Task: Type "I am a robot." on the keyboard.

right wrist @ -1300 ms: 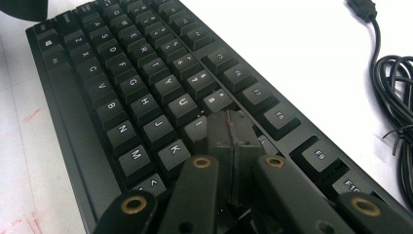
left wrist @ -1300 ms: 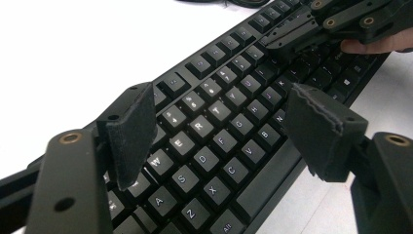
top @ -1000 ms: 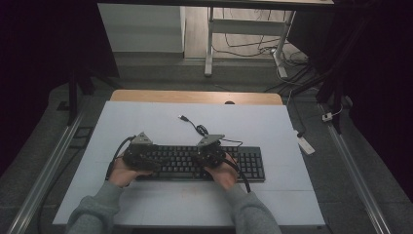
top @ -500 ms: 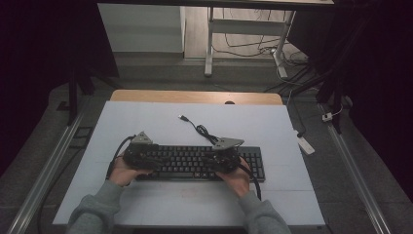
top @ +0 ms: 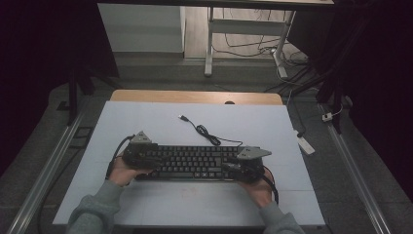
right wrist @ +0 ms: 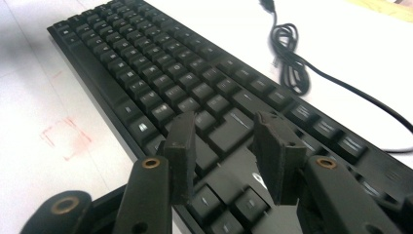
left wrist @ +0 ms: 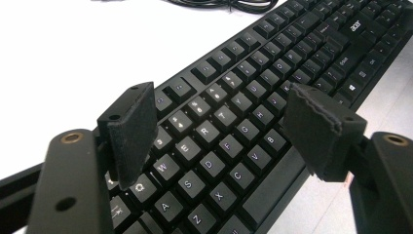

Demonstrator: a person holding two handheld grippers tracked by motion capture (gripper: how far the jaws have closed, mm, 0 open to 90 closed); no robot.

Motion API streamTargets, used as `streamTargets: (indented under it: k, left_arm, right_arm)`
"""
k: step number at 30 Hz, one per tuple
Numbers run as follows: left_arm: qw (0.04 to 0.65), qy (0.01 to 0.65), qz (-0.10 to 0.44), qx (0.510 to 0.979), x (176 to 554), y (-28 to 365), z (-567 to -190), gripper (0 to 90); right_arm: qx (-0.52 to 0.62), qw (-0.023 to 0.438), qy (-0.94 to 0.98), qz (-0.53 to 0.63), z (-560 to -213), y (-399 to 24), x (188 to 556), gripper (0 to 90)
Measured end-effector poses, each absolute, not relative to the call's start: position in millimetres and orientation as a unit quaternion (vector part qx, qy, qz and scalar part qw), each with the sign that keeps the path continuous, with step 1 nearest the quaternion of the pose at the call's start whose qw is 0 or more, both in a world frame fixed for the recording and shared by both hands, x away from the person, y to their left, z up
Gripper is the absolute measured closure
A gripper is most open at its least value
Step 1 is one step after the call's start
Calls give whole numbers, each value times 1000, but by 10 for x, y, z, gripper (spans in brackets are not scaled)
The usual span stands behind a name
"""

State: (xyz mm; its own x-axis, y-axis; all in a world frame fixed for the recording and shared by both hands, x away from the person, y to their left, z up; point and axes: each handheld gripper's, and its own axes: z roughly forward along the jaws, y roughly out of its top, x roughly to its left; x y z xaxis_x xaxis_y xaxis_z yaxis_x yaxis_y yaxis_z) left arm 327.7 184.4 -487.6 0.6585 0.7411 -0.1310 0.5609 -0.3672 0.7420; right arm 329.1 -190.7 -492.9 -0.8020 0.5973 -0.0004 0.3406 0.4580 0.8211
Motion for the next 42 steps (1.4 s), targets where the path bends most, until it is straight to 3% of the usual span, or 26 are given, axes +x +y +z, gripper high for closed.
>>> streamTargets:
  k: [19, 26, 33, 42]
  left_arm:
    - [400, 398, 129, 815, 3284, 1850, -4879, 351]
    - [397, 392, 138, 818, 3315, 1788, -4914, 552]
    - [391, 384, 135, 826, 3358, 1710, -4977, 889]
    - [372, 377, 126, 838, 3424, 1560, -5089, 892]
  right_arm:
    - [277, 149, 846, 430, -4987, -2015, 3268, 588]
    - [277, 150, 846, 429, -4991, -2015, 3271, 588]
    - [278, 152, 848, 425, -4992, -2022, 3271, 588]
    - [278, 151, 848, 425, -5007, -2014, 3274, 588]
